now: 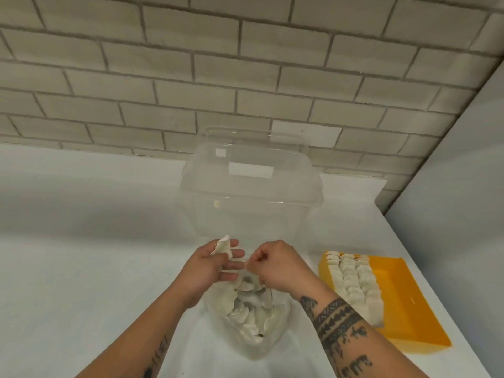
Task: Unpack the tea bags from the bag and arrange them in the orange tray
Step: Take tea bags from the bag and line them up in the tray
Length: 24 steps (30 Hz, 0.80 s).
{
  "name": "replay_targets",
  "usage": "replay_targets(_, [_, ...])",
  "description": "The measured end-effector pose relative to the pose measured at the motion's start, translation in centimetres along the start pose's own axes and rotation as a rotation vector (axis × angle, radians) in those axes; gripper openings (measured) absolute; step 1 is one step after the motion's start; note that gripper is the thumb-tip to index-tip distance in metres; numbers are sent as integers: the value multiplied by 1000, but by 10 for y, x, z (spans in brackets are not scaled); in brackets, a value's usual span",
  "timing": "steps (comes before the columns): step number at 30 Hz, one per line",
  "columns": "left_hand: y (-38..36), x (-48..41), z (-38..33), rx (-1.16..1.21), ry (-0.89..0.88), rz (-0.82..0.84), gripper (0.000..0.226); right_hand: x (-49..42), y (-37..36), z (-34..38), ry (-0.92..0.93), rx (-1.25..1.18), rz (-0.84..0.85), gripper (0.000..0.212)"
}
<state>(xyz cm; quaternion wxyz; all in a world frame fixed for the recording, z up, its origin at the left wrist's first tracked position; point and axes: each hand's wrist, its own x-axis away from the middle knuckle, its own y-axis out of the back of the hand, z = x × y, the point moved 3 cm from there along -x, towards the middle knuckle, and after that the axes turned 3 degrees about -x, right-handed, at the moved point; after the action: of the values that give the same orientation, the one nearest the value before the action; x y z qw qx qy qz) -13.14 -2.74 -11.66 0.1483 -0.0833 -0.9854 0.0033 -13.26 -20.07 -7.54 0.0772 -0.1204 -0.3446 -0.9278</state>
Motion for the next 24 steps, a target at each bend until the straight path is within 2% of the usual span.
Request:
replay_targets(2, [2, -2, 5, 10, 15, -47, 36, 1, -18, -16, -65, 239, 50, 18])
replay_targets(4, [0, -2, 8, -35, 17, -57, 39, -2, -26, -32, -85, 378, -39, 19])
replay_targets(6, [-4, -2, 10, -94, 17, -51, 41, -3, -30, -42, -80, 417, -109, 17])
replay_targets(12, [-9, -5, 10, -159, 27, -45, 42, -6, -36, -52, -50, 399, -175, 19])
replay_targets(18, [-8, -10, 7, -100, -20, -72, 25, -1, -20, -42, 38, 275, -41, 16])
replay_targets(22, [-12, -10, -4, -55, -39, -50, 24, 5, 4, -7, 225, 431, 90, 13])
replay_targets(24, [-15, -8, -11, -69, -39, 11, 32, 8, 15, 13, 285, 490, 184, 9])
